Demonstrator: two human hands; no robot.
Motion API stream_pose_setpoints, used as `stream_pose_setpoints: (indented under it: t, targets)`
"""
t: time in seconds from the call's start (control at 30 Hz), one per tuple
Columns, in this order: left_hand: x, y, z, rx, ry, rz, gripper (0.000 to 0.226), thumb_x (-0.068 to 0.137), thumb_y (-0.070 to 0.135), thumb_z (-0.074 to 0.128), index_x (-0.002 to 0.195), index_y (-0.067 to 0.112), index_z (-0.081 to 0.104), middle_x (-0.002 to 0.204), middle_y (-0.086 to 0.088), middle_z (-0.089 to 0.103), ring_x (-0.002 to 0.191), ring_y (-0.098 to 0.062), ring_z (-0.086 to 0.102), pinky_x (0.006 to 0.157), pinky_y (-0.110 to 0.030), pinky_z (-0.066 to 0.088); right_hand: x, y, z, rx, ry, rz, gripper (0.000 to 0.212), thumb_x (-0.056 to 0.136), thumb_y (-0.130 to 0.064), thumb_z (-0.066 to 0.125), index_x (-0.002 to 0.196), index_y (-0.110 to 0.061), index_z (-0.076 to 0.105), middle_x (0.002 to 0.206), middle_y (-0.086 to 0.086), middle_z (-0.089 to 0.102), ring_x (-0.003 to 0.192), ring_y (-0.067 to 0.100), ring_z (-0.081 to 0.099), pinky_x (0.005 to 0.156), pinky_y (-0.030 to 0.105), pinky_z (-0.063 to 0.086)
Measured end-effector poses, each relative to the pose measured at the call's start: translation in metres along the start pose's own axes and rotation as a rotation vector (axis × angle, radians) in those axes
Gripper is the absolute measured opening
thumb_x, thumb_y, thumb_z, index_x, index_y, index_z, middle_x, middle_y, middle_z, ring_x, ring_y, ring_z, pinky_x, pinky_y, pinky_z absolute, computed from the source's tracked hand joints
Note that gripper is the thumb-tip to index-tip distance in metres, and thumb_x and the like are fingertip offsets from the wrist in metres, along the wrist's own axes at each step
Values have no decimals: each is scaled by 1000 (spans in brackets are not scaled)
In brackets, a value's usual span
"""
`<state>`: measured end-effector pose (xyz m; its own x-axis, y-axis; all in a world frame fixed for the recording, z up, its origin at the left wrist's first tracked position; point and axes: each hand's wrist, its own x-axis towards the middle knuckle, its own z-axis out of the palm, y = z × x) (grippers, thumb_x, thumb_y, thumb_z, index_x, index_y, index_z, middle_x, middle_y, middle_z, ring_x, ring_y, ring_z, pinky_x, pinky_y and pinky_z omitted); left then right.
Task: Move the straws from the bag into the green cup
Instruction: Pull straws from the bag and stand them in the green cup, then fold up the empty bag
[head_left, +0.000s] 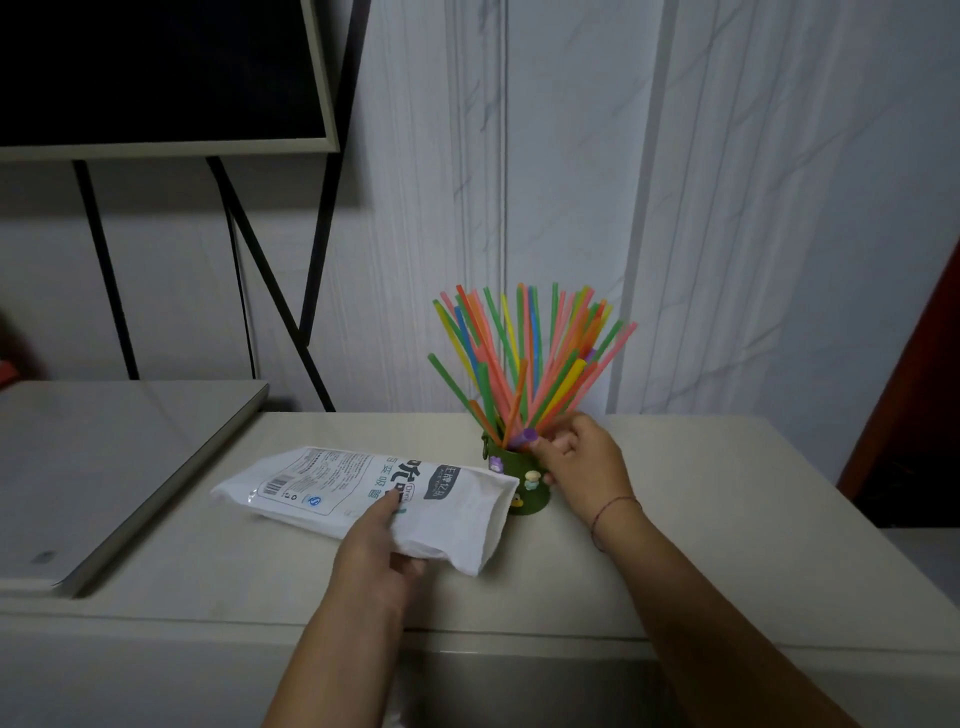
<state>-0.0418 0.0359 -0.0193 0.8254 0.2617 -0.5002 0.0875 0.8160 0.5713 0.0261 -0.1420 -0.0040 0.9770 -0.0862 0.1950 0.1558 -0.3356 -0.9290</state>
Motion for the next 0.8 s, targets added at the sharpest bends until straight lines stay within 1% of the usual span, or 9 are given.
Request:
stream_pose_setpoints:
  t: [0.07, 0.17, 0.23, 0.3, 0.37, 0.5, 0.57, 0.7, 0.8]
  targets:
    - [-1, 3, -6, 36, -30, 11, 21, 89, 3, 58, 107, 14, 59, 86, -7, 71, 73, -21, 68, 49, -35, 56, -6, 2, -1, 76, -90, 106, 17, 81, -25, 69, 79, -19, 53, 73, 11, 62, 52, 16, 57, 48, 25, 48]
    - [-6, 6, -14, 95, -83, 15, 30, 89, 4, 58, 117, 15, 57, 89, -8, 74, 86, -23, 66, 58, -41, 57, -21, -1, -2, 167, -263, 264, 21, 88, -24, 61, 71, -13, 55, 66, 9, 59, 44, 9, 54, 46, 19, 48]
    - [-13, 8, -19, 139, -129, 11, 30, 89, 3, 58, 116, 15, 59, 81, -7, 76, 90, -25, 66, 61, -42, 57, -33, -4, 1, 262, -385, 370, 21, 90, -26, 58, 73, -15, 58, 67, 4, 60, 49, 6, 58, 60, 23, 54]
    - [-22, 12, -22, 184, -188, 16, 33, 88, 4, 58, 120, 14, 60, 94, -11, 76, 97, -28, 66, 71, -46, 57, -45, -6, 4, 364, -477, 427, 16, 91, -27, 57, 85, -14, 64, 80, 4, 66, 72, 12, 64, 77, 32, 55]
    - [-34, 16, -24, 240, -256, 13, 34, 89, 6, 57, 121, 13, 60, 111, -15, 72, 107, -33, 65, 82, -48, 55, -53, -11, 8, 452, -525, 426, 21, 92, -25, 55, 99, -8, 66, 95, 11, 67, 89, 21, 63, 83, 36, 53]
    - [-53, 23, -29, 373, -362, -25, 35, 88, 11, 58, 123, 9, 60, 114, -20, 70, 111, -39, 63, 91, -49, 51, -62, -22, 11, 526, -578, 395, 32, 92, -24, 55, 104, 3, 67, 102, 23, 63, 92, 32, 56, 82, 38, 48]
    - [-57, 26, -35, 429, -394, -46, 38, 87, 12, 59, 124, 6, 60, 115, -22, 69, 112, -41, 62, 96, -52, 48, -63, -25, 12, 542, -600, 376, 31, 91, -23, 56, 105, 3, 66, 100, 21, 62, 88, 29, 55, 76, 34, 49]
    - [-56, 33, -48, 555, -444, -50, 54, 76, 15, 70, 127, 3, 60, 121, -25, 65, 114, -42, 61, 104, -54, 42, -64, -29, 16, 535, -651, 295, 27, 93, -19, 51, 109, -1, 65, 85, 7, 73, 67, 11, 67, 62, 23, 53]
    - [-55, 35, -55, 644, -508, -42, 52, 75, 17, 70, 125, 6, 62, 122, -21, 66, 114, -38, 63, 102, -48, 46, -66, -30, 22, 514, -660, 239, 21, 94, -16, 51, 102, -6, 67, 84, 5, 74, 71, 13, 68, 68, 26, 55]
